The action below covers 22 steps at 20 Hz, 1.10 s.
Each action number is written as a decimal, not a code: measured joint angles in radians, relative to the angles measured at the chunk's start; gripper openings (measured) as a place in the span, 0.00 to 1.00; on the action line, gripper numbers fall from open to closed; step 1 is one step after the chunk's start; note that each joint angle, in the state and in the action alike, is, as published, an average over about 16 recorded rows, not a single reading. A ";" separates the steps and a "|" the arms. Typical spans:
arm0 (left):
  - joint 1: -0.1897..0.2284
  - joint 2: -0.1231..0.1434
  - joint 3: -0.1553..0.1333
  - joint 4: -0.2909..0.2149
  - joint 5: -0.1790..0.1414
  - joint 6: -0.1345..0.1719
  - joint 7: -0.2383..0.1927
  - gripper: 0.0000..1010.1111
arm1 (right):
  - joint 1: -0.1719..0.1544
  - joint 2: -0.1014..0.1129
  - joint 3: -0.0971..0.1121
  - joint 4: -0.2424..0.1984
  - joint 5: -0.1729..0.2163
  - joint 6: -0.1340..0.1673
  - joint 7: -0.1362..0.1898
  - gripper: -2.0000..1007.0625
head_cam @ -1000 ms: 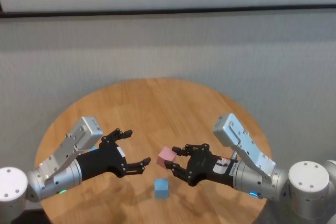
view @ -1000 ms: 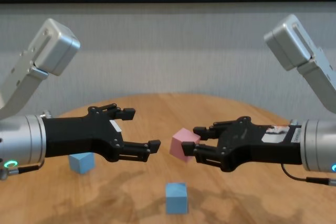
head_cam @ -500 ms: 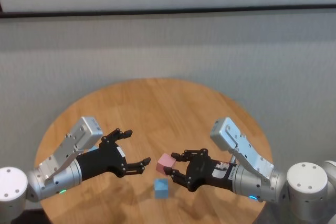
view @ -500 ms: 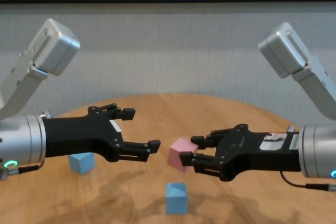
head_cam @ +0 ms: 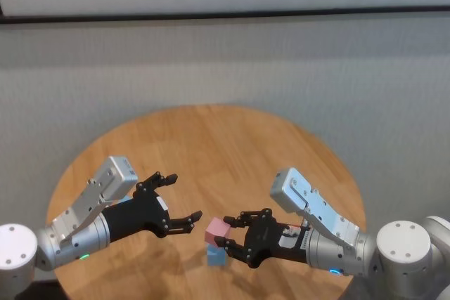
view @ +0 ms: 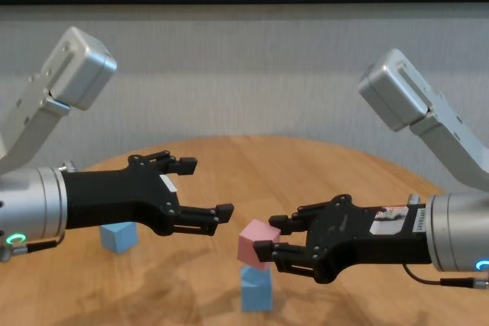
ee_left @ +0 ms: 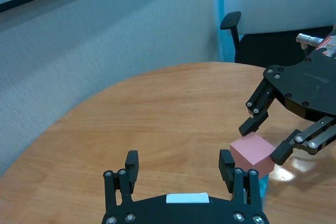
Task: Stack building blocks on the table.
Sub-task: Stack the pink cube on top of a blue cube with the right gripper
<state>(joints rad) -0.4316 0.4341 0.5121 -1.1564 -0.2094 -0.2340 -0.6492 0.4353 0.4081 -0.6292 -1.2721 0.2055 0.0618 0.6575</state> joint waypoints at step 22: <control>0.000 0.000 0.000 0.000 0.000 0.000 0.000 0.99 | -0.004 0.014 -0.029 0.018 -0.044 -0.023 -0.007 0.37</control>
<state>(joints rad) -0.4316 0.4341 0.5121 -1.1564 -0.2094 -0.2341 -0.6492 0.4316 0.4225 -0.6582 -1.2540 0.1612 0.0389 0.6500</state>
